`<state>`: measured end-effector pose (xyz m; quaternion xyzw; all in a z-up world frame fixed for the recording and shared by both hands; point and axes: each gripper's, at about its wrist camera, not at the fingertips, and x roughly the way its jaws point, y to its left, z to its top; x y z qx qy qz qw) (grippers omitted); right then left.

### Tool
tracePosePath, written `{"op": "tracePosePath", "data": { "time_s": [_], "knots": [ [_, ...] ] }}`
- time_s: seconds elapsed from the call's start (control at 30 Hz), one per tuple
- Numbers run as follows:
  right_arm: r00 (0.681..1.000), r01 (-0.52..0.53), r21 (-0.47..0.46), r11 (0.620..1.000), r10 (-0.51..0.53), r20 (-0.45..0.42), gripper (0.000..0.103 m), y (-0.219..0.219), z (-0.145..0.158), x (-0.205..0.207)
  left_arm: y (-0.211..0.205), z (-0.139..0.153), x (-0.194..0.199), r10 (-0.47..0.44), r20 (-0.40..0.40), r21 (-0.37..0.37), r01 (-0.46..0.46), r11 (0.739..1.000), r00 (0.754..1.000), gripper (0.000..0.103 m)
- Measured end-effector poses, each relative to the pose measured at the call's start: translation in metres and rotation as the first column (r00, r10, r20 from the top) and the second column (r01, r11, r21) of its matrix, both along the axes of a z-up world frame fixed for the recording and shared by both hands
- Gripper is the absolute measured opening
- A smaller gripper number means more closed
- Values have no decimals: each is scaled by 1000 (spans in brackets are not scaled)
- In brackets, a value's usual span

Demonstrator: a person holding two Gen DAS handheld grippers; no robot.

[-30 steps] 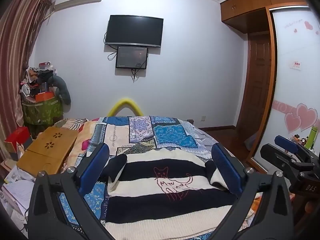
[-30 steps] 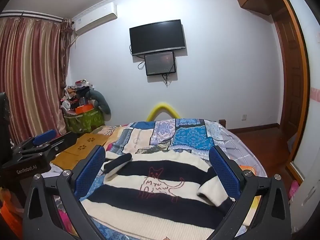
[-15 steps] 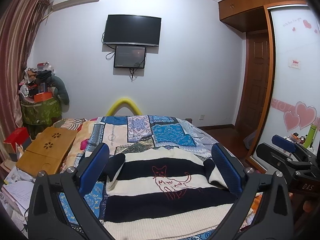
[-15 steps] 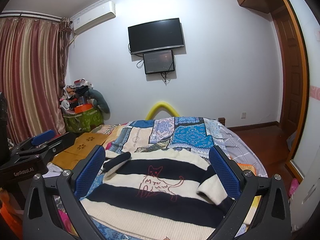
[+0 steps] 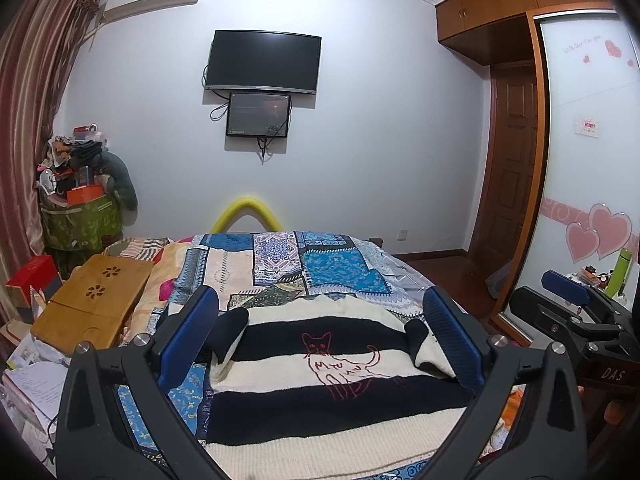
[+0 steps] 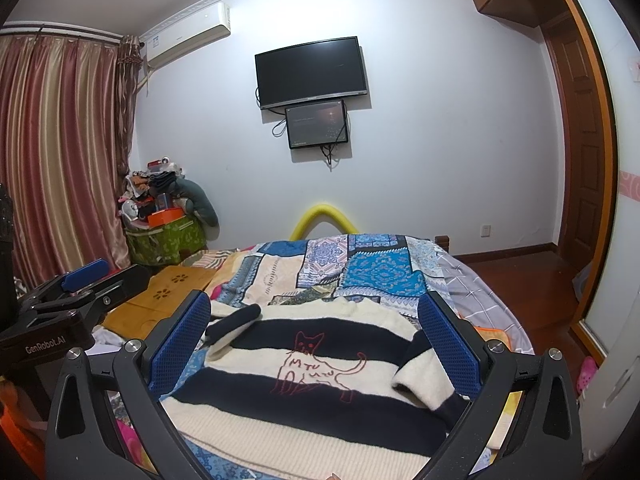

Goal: Fold small clothes

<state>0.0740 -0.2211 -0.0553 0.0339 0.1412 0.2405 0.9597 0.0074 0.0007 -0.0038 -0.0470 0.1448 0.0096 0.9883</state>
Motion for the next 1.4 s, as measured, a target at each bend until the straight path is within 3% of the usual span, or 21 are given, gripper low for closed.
{"op": "tracePosePath", "data": {
  "time_s": [1.07,1.4],
  "knots": [
    [1000,12,-5,1000,-12,2,103,-3,0,1,-1,0,0,-5,9,-2,5,1000,1000,103],
    [1000,20,-23,1000,-20,-20,103,-2,-5,11,5,-5,11,-4,-24,-19,4,1000,1000,103]
  ]
}}
